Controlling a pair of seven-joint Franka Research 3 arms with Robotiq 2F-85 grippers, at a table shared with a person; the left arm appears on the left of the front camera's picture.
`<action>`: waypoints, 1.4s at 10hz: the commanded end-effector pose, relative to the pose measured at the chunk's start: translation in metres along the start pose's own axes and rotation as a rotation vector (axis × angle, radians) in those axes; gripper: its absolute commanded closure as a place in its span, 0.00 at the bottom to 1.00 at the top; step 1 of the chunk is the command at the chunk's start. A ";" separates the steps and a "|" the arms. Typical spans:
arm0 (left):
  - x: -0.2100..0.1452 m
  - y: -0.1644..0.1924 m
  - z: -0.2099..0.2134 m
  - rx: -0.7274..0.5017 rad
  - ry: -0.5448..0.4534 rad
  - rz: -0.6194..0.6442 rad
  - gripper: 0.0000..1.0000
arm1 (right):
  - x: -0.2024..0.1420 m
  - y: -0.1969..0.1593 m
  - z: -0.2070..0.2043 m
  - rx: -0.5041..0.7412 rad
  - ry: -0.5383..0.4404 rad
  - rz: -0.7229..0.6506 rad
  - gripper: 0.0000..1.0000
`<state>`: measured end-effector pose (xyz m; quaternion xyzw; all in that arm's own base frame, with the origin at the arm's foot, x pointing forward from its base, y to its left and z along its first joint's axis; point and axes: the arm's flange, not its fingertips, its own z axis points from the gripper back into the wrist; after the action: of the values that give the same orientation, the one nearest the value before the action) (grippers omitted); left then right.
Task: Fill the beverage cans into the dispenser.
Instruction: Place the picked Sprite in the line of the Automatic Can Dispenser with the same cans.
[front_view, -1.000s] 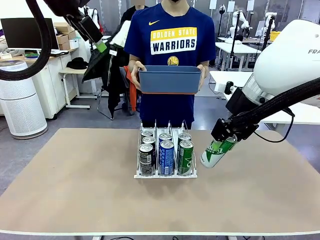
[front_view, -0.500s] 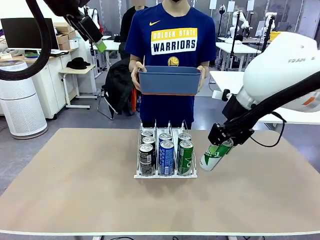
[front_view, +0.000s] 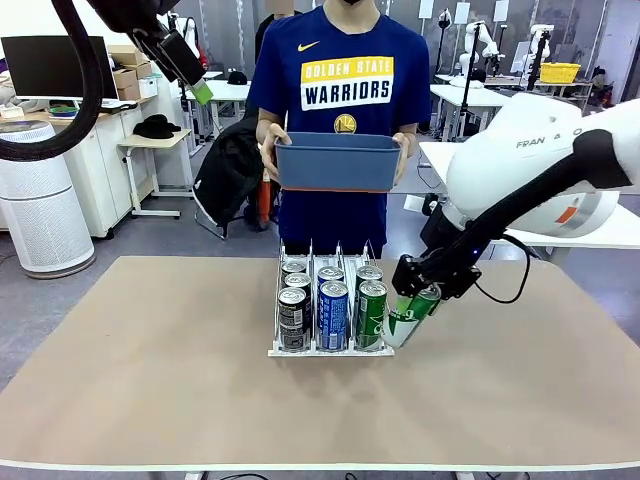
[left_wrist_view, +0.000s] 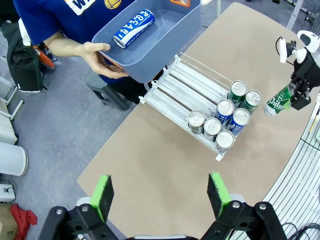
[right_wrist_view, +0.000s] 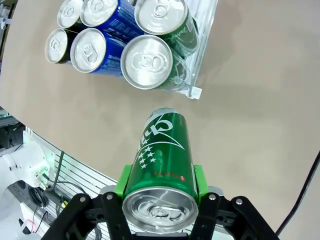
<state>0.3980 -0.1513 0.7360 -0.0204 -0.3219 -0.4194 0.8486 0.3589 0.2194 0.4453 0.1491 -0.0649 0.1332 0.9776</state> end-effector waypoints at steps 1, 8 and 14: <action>-0.002 0.000 0.000 -0.001 0.002 0.001 0.00 | -0.003 -0.005 0.002 -0.007 0.008 0.003 0.42; -0.002 0.000 0.000 -0.001 0.002 0.001 0.00 | 0.013 0.016 -0.017 -0.013 -0.043 -0.077 0.42; -0.002 0.000 0.000 -0.001 0.002 0.001 0.00 | 0.044 0.015 -0.028 -0.053 -0.160 -0.060 0.42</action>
<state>0.3980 -0.1513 0.7360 -0.0204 -0.3219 -0.4194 0.8486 0.3844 0.2436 0.4257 0.1411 -0.1057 0.1020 0.9790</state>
